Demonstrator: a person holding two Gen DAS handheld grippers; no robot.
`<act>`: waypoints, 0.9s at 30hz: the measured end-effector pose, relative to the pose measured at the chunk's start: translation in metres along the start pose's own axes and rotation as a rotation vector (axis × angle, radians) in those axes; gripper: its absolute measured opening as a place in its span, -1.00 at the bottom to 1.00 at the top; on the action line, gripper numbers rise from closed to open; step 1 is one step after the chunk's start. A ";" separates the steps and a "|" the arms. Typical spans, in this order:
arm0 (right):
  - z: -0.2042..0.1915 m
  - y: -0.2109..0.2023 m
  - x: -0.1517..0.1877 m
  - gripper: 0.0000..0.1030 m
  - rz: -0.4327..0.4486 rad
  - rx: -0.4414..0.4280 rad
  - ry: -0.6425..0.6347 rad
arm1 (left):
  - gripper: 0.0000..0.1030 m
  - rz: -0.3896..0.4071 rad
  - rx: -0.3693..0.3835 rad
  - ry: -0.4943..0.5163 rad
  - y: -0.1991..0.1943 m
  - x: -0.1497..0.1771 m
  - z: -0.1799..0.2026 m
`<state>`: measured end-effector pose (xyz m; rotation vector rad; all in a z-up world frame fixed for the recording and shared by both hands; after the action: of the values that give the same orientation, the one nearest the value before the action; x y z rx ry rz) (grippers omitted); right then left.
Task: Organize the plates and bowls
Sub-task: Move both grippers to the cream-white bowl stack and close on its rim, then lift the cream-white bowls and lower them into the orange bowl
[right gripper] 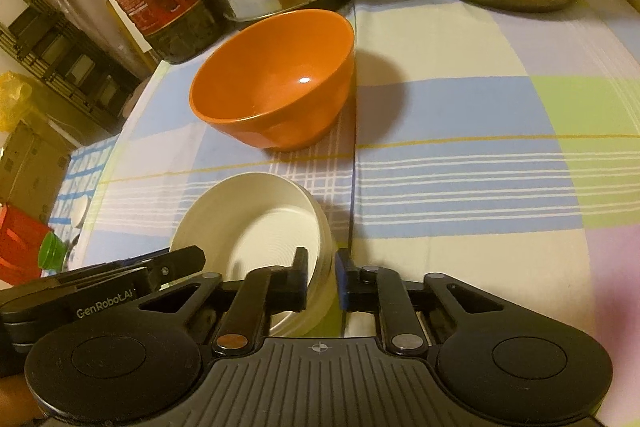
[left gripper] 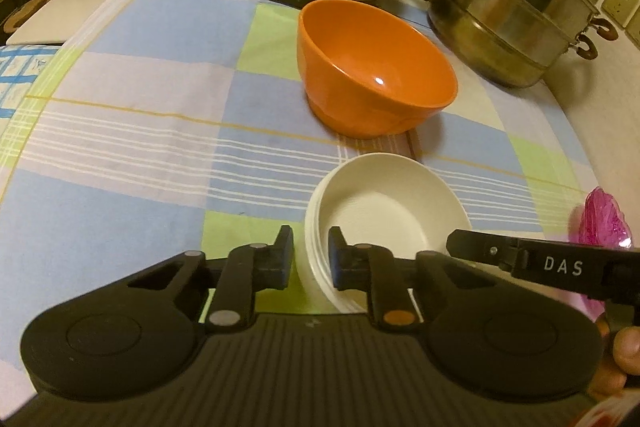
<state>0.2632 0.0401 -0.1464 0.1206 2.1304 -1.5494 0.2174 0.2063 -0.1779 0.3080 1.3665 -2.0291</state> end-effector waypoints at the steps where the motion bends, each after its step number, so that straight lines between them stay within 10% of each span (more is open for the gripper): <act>1: 0.000 0.000 0.000 -0.76 0.001 0.001 0.000 | -0.76 0.000 0.003 -0.002 0.000 0.000 0.001; 27: -0.002 -0.052 -0.011 -0.80 0.115 -0.028 0.003 | -0.82 0.088 0.028 0.034 -0.039 -0.015 0.028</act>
<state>0.2537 0.0260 -0.0958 0.2315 2.1080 -1.4533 0.2088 0.1965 -0.1292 0.4090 1.3230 -1.9798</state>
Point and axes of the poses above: each gripper's, at about its wrist camera, not at the fingertips, and y roughly the way its jaws point, z to its right, x to its underside, the point moved 8 cm from there along y, roughly the way its jaws point, and after that the axes turned 13 degrees about x, right-handed, at the moved point
